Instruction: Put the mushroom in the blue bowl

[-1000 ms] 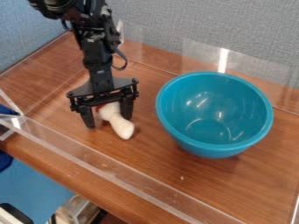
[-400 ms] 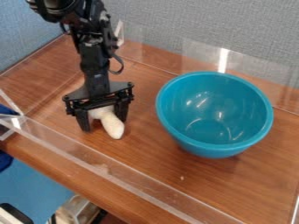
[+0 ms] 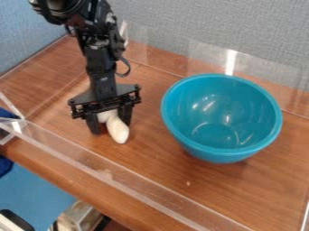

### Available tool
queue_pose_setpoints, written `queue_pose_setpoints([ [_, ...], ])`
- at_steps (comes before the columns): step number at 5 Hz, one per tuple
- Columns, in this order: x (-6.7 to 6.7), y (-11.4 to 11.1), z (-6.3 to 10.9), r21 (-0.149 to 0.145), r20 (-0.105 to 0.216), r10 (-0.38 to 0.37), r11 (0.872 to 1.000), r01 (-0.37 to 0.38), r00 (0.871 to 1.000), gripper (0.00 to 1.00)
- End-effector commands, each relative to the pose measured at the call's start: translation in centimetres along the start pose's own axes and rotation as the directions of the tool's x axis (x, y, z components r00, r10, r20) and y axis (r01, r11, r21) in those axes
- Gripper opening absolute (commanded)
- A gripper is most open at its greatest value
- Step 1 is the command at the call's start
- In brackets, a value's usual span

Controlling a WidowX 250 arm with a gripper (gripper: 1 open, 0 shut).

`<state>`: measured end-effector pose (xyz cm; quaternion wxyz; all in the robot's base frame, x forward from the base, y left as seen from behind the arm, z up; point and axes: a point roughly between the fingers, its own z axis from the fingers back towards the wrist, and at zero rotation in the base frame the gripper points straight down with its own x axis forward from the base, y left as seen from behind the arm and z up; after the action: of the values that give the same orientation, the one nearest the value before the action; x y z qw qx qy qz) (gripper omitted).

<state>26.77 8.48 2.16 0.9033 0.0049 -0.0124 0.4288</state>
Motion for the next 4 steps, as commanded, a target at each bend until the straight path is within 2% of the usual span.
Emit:
queue_pose_setpoints([
  [1,0.0,-0.2,1.2,-0.005,0.029,-0.022,1.000,0.022,0.999,0.00],
  [3,-0.4,-0.2,2.8,-0.006,0.036,-0.064,0.998,0.064,0.997,0.00],
  [4,-1.1,-1.0,6.4,-0.060,0.049,-0.115,0.991,0.117,0.992,0.00],
])
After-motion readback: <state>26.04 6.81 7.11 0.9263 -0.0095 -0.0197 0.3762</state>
